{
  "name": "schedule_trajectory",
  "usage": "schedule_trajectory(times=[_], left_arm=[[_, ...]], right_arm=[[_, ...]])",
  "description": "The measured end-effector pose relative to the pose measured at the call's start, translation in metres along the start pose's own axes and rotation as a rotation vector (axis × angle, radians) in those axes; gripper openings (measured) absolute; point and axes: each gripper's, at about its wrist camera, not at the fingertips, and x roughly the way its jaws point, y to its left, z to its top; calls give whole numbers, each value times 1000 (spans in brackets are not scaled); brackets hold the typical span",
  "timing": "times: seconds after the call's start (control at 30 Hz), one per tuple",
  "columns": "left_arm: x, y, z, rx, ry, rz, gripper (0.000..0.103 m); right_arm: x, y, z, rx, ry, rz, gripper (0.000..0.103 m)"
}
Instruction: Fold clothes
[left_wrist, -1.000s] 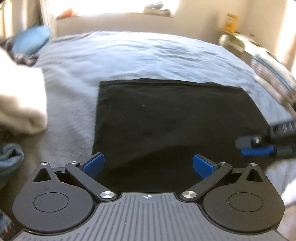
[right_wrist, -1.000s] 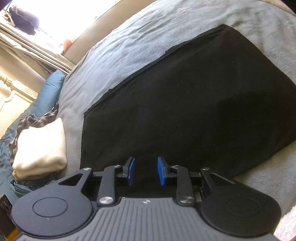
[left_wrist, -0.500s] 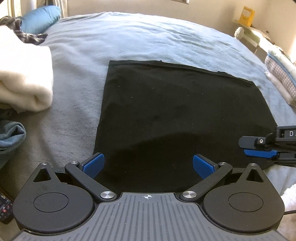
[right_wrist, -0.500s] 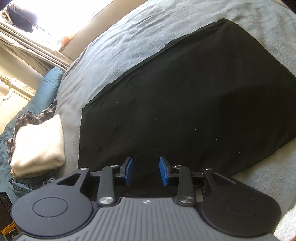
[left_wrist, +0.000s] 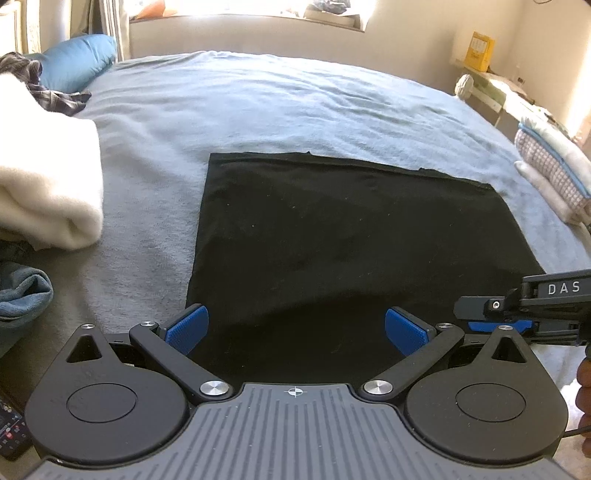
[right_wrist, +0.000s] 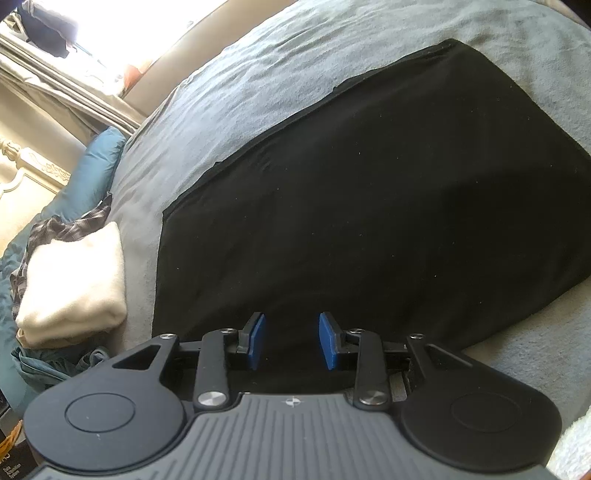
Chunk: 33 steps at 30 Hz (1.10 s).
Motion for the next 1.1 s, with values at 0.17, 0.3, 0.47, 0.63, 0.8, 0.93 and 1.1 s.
schedule_trajectory(times=[0.17, 0.3, 0.47, 0.63, 0.8, 0.93, 1.1], left_arm=[[1, 0, 1, 3, 1, -4, 103], [1, 0, 1, 2, -9, -10, 103], [2, 1, 2, -4, -9, -13, 103], [5, 2, 3, -5, -2, 6, 103], [7, 5, 4, -9, -2, 31, 103], [7, 4, 4, -1, -6, 47, 103], [7, 4, 4, 13, -11, 63, 103]], right_arm=[[0, 4, -2, -37, -6, -27, 39], [-2, 12, -2, -100, -24, -61, 45], [-4, 19, -1, -157, -49, -104, 65], [-8, 23, -1, -211, -81, -155, 81], [-14, 25, -1, -208, -159, -187, 103], [-15, 26, 1, -236, -177, -233, 103], [-15, 24, 3, -251, -186, -279, 103]])
